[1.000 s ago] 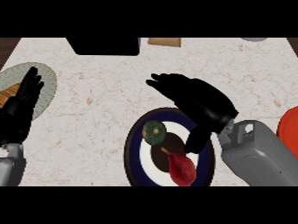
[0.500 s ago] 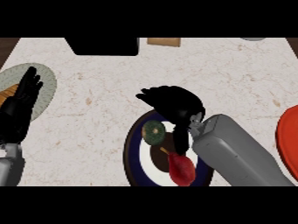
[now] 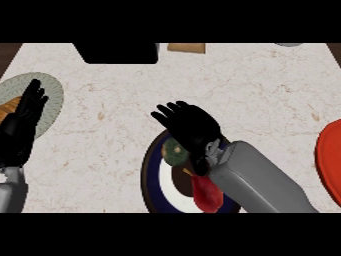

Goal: Pick the squash from the plate and place it in the bowl

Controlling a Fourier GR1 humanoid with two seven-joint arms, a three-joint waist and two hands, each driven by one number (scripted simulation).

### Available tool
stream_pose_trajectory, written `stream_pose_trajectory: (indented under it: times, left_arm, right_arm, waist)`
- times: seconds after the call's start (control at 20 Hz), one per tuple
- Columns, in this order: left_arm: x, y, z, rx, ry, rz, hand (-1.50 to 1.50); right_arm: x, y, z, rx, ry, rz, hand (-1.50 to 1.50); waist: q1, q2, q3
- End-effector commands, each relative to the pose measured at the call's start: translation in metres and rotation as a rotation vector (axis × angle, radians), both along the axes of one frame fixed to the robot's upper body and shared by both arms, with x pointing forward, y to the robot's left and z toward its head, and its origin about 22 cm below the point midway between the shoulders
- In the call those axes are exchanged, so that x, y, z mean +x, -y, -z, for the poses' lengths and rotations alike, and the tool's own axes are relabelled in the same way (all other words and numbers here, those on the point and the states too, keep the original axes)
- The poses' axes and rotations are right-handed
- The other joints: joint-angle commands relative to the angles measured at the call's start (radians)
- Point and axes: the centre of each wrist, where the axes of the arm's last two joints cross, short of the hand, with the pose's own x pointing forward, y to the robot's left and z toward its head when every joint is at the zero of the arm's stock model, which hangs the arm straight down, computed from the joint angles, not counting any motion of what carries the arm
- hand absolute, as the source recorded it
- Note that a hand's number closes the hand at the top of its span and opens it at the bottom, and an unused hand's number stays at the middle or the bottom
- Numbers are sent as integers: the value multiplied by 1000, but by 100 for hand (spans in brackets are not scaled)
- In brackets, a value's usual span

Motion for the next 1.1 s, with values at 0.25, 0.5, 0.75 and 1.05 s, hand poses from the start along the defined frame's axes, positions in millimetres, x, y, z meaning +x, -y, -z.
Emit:
stream_pose_trajectory:
  times: [0.25, 0.5, 0.75, 1.05]
  left_arm:
    - [-1, 13, 16, 5, -6, 2, 0]
    - [-13, -15, 1, 2, -9, -12, 0]
    - [11, 11, 1, -4, -8, -15, 0]
    - [0, -3, -17, 4, -5, 9, 0]
  right_arm:
    - [-14, -12, 35, -17, -24, -2, -150]
    - [2, 19, 57, -59, -38, 7, -150]
    - [-9, 24, 80, -41, -36, 8, -150]
    - [18, -13, 57, -19, -17, 30, -150]
  waist:
    - [-4, 0, 0]
    - [0, 0, 0]
    - [-6, 1, 0]
    - [2, 1, 0]
